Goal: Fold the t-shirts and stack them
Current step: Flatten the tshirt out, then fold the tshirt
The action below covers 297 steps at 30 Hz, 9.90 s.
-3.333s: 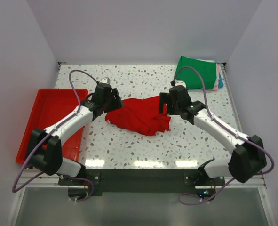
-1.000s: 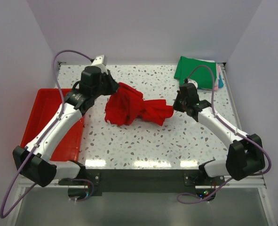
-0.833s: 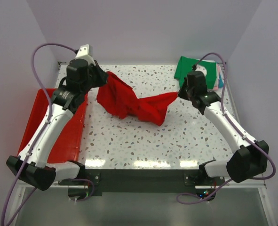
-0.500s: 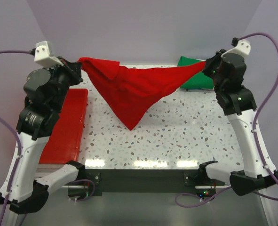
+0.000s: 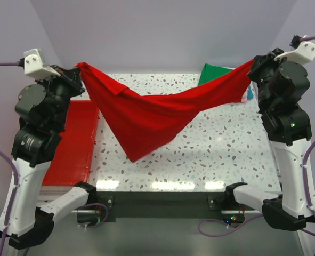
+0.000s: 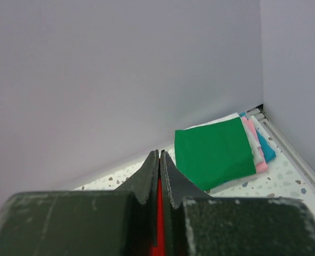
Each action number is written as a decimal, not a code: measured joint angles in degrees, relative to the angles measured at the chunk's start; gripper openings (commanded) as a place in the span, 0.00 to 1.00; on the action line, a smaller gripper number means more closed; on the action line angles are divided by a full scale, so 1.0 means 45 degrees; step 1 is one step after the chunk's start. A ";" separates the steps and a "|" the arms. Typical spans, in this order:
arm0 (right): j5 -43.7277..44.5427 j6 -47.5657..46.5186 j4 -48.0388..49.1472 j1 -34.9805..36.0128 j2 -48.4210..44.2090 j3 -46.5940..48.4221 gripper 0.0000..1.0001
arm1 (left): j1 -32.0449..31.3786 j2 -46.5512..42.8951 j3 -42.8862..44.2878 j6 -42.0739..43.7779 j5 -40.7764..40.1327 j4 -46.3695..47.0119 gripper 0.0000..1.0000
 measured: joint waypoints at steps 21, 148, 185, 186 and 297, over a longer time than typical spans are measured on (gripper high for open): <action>-0.0141 0.0583 -0.0617 -0.0748 0.1127 -0.2977 0.00 | 0.1263 1.5523 0.7218 -0.1685 0.7281 0.2769 0.70; -0.3060 0.2686 0.0918 -0.1617 -0.2739 -0.9612 0.00 | 0.3983 0.3696 -0.8378 -0.5187 0.6479 0.5406 0.00; -0.5761 0.5231 0.1005 -0.1617 0.1180 -0.8791 0.00 | 0.3487 0.1889 -1.2196 -0.7140 0.2618 0.2506 0.00; -0.5785 0.5187 0.1248 -0.1617 0.1676 -0.8378 0.00 | 0.3623 0.2123 -1.2060 -0.7140 0.2667 0.2594 0.00; -0.5600 0.2642 0.0908 -0.1467 0.7975 -0.5066 0.50 | 0.2293 0.5620 -1.1259 -0.7252 0.0787 0.3201 0.59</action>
